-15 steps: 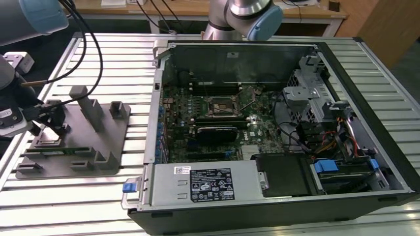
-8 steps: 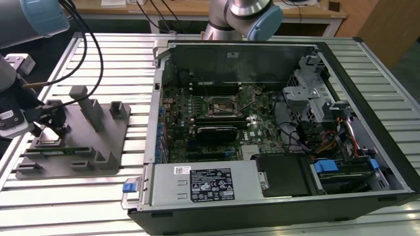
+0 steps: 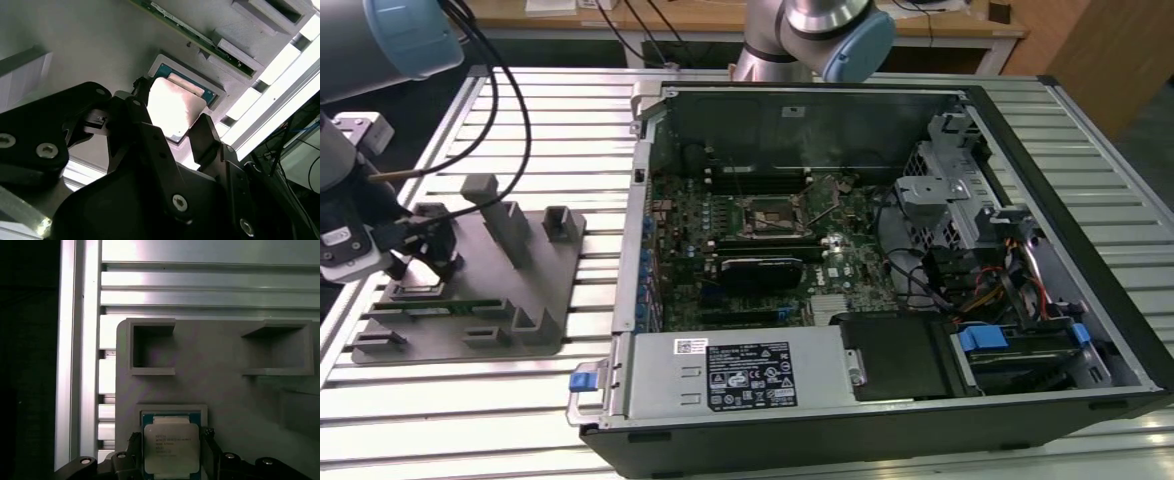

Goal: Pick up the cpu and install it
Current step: 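Pick up the cpu and move it towards the insertion slot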

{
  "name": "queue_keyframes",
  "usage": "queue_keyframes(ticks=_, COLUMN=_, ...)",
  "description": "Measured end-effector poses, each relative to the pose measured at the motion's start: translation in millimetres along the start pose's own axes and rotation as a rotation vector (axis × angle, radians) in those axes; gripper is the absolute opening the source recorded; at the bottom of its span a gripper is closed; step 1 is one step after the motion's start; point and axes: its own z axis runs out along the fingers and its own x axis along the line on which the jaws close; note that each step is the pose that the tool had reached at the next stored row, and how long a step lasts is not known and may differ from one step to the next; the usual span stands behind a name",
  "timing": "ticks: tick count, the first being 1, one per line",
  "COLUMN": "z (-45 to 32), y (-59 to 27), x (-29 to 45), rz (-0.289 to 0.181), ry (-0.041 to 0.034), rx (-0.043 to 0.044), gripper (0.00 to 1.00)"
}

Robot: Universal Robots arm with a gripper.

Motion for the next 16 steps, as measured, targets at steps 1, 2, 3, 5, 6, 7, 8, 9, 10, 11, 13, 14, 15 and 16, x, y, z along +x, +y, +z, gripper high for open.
queue_keyframes(ticks=1, z=0.4, y=0.0, x=0.0, rz=0.0, ry=0.0001, rx=0.0, gripper=0.59)
queue_keyframes(ticks=2, z=1.0, y=0.0, x=0.0, rz=0.0, ry=0.0, rx=0.0, gripper=0.59)
queue_keyframes(ticks=3, z=1.2, y=-0.1, x=0.0, rz=0.0, ry=0.0002, rx=0.0001, gripper=0.59)
queue_keyframes(ticks=5, z=2.4, y=-0.1, x=0.1, rz=0.0, ry=0.0002, rx=-0.0065, gripper=0.59)
queue_keyframes(ticks=6, z=2.4, y=0.0, x=0.0, rz=0.0, ry=0.0002, rx=-0.0081, gripper=0.59)
queue_keyframes(ticks=7, z=2.5, y=-0.1, x=0.0, rz=0.0, ry=0.0002, rx=-0.0099, gripper=0.59)
queue_keyframes(ticks=8, z=2.5, y=-0.1, x=0.0, rz=0.0, ry=0.0002, rx=-0.0106, gripper=0.59)
queue_keyframes(ticks=9, z=2.5, y=-0.1, x=0.0, rz=0.0, ry=0.0002, rx=-0.0107, gripper=0.59)
queue_keyframes(ticks=10, z=2.5, y=-0.1, x=0.1, rz=0.0, ry=0.0002, rx=-0.0107, gripper=0.59)
queue_keyframes(ticks=11, z=2.6, y=-0.1, x=0.1, rz=0.0, ry=0.0002, rx=-0.0108, gripper=0.59)
queue_keyframes(ticks=13, z=2.6, y=-0.1, x=0.1, rz=-0.006, ry=0.0007, rx=-0.0108, gripper=0.59)
queue_keyframes(ticks=14, z=2.7, y=-0.1, x=0.1, rz=-0.016, ry=0.0012, rx=-0.0109, gripper=0.59)
queue_keyframes(ticks=15, z=2.7, y=-0.1, x=0.1, rz=-0.025, ry=0.0017, rx=-0.0111, gripper=0.59)
queue_keyframes(ticks=16, z=2.7, y=-0.1, x=0.1, rz=-0.028, ry=0.0019, rx=-0.0111, gripper=0.59)
